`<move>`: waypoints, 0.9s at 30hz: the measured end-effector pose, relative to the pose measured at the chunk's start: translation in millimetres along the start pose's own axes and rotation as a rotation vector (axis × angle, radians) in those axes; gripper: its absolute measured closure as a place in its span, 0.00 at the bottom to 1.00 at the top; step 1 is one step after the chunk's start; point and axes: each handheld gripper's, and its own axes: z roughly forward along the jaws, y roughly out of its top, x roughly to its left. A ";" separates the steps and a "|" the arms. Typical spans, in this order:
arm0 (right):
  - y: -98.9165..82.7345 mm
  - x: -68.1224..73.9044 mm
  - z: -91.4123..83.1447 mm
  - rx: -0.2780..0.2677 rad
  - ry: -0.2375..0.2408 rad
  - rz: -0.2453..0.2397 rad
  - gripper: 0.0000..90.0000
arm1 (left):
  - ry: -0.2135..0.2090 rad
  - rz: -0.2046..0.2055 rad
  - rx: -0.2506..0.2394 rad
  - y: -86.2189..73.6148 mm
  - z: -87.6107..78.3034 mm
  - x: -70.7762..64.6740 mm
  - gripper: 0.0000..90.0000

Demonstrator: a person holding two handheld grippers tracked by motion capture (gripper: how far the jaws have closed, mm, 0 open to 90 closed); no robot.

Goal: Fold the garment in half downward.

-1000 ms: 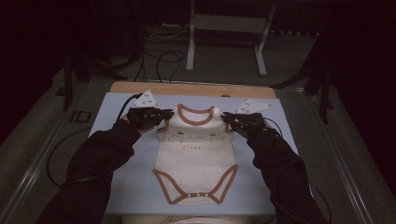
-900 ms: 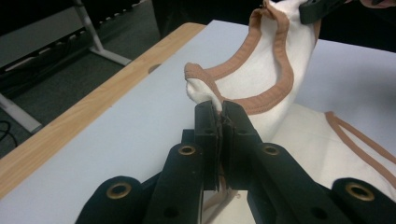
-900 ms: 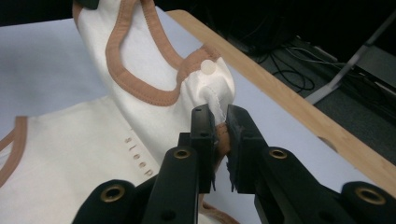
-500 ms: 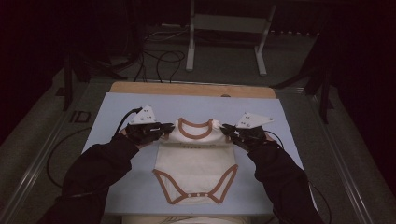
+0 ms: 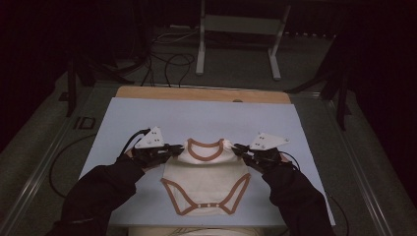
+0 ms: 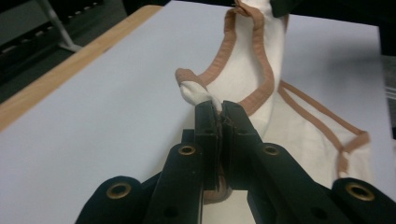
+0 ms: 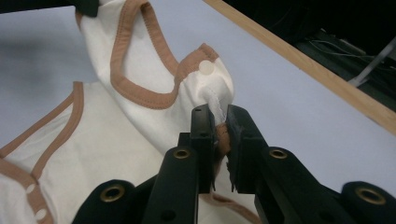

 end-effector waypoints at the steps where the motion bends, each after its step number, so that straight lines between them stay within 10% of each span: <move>1: -1.6 0.5 -0.8 -0.002 0.002 0.002 0.91 | -0.004 -0.004 0.001 -1.7 0.2 -1.9 0.96; 27: -30.9 31.2 -11.0 0.017 0.056 0.033 0.91 | -0.080 -0.021 0.023 -33.2 5.1 -33.2 0.96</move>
